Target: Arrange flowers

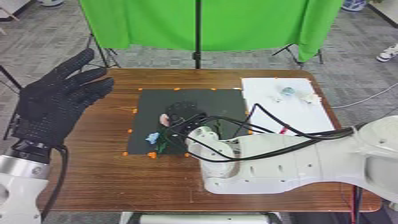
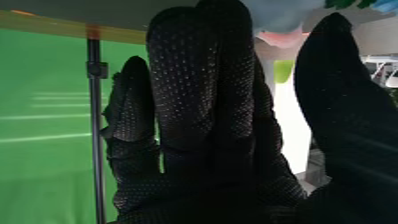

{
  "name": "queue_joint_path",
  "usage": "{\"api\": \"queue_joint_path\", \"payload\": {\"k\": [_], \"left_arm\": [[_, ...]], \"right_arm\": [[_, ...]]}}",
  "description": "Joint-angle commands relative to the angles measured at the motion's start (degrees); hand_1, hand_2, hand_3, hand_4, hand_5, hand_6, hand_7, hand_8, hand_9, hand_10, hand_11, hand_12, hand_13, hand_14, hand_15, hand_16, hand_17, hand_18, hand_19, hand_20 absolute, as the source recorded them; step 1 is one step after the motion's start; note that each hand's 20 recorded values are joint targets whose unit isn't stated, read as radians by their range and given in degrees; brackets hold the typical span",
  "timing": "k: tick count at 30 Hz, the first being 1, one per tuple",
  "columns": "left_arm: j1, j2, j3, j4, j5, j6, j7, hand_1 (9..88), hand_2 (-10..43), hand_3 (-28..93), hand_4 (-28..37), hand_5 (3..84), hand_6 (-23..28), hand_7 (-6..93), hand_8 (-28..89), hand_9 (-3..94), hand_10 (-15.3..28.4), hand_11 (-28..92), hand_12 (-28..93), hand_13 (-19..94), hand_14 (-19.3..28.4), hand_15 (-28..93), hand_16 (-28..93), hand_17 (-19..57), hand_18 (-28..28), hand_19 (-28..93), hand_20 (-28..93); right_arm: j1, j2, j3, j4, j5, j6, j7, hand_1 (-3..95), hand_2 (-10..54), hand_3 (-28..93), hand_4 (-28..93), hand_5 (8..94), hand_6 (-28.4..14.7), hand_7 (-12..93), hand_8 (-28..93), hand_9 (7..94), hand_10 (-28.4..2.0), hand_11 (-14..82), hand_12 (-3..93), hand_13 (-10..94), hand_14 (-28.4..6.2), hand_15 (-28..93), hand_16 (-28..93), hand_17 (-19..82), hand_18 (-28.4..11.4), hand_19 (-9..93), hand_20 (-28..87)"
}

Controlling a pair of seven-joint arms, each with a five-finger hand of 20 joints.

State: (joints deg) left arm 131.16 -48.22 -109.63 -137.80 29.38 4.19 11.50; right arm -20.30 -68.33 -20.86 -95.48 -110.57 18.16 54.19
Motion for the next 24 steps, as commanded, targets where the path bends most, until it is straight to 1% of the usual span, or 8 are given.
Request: {"api": "queue_joint_path", "payload": {"k": [1, 7, 10, 13, 16, 17, 18, 24], "left_arm": [[1.65, -1.56, -1.02, -0.29, 0.21, 0.2, -1.89, 23.9, 6.6, 76, -23.7, 33.1, 8.0, 16.0, -11, 31.1, 20.8, 25, 11, 24, 28.4, 44, -7, -4.4, 28.4, 51, 41], [3.26, -2.0, -1.87, -0.96, 0.13, 1.24, -1.88, 23.9, 6.6, 76, -23.7, 33.1, 8.0, 16.0, -11, 31.1, 20.9, 25, 11, 24, 28.4, 44, -7, -4.4, 28.4, 51, 41], [4.69, -2.39, -2.34, -1.4, 0.07, 1.59, -1.3, 23.9, 6.8, 76, -23.8, 33.1, 8.0, 15.9, -11, 31.1, 20.9, 25, 11, 24, 28.4, 44, -7, -4.4, 28.4, 51, 41], [6.4, -2.81, -2.8, -2.04, 0.02, 2.52, -0.34, 23.9, 6.9, 76, -23.8, 33.1, 8.0, 15.9, -11, 31.1, 20.9, 25, 11, 24, 28.4, 44, -7, -4.4, 28.4, 51, 41], [6.98, -3.07, -2.74, -2.28, -0.01, 2.84, 0.26, 23.9, 6.9, 76, -23.8, 33.1, 8.0, 15.9, -10, 31.1, 20.9, 25, 11, 24, 28.4, 44, -7, -4.3, 28.4, 51, 41], [6.65, -3.22, -2.47, -2.23, 0.04, 3.04, 0.04, 23.8, 6.9, 76, -23.8, 33.1, 8.0, 15.9, -11, 31.1, 20.9, 25, 11, 24, 28.4, 44, -7, -4.3, 28.4, 51, 41], [6.93, -3.18, -2.43, -2.28, 0.06, 3.05, 0.48, 23.8, 6.9, 76, -23.8, 33.1, 8.0, 15.9, -11, 31.1, 20.9, 25, 11, 24, 28.4, 44, -7, -4.3, 28.4, 51, 41], [6.98, -3.68, -1.69, -2.29, 0.01, 3.18, 0.52, 23.8, 7.0, 76, -23.8, 33.1, 8.0, 16.0, -11, 31.2, 21.0, 25, 11, 24, 28.4, 44, -7, -4.3, 28.4, 51, 41]], "right_arm": [[0.61, 2.48, 2.58, -2.34, -1.1, 1.67, -0.04, 39.3, -9.5, 70, -28, 61.1, 0.6, 13, -12, 86.3, -9.4, 29.3, 18.0, 82, -4.9, 57, 19, 39, -19.9, 93, 14], [3.12, 6.67, 6.3, -2.93, 0.57, 2.79, 0.45, 38.1, -9.5, 70, -28, 61.4, 0.5, 13, -12, 86.1, -9.6, 28.9, 18.0, 82, -5.2, 57, 19, 39, -19.9, 93, 14], [4.14, 9.85, 7.9, -2.9, 1.26, 2.2, 1.04, 36.6, -9.5, 70, -28, 61.2, -0.1, 13, -12, 83.8, -10.3, 27.3, 17.3, 80, -6.0, 55, 19, 39, -20.5, 91, 13], [5.16, 12.63, 8.84, -1.89, 2.76, 1.23, 1.25, 35.5, -9.5, 70, -28, 60.0, -0.8, 13, -12, 81.0, -11.1, 25.0, 16.3, 78, -7.2, 54, 18, 38, -20.5, 90, 11], [5.62, 15.55, 9.94, -0.8, 4.16, 0.11, 0.62, 34.7, -9.5, 71, -28, 59.1, -1.2, 12, -11, 78.1, -12.6, 23.0, 15.6, 77, -8.1, 54, 17, 37, -20.8, 89, 11], [5.47, 16.59, 10.43, -0.58, 4.51, -0.63, 0.93, 34.5, -9.5, 71, -28, 58.6, -1.3, 12, -11, 77.5, -12.9, 22.5, 15.4, 76, -8.2, 54, 17, 37, -20.9, 88, 10], [5.92, 17.32, 9.94, -0.24, 4.96, -0.46, 1.19, 34.4, -9.5, 71, -28, 58.2, -1.2, 12, -11, 77.1, -13.1, 22.2, 15.3, 76, -8.4, 54, 17, 36, -21.0, 88, 10], [2.56, 21.94, 12.46, 1.32, 5.71, -4.41, 2.64, 33.8, -9.5, 70, -28, 55.8, -0.6, 12, -11, 77.6, -14.0, 20.8, 14.8, 78, -8.8, 53, 16, 37, -21.8, 89, 10]]}}
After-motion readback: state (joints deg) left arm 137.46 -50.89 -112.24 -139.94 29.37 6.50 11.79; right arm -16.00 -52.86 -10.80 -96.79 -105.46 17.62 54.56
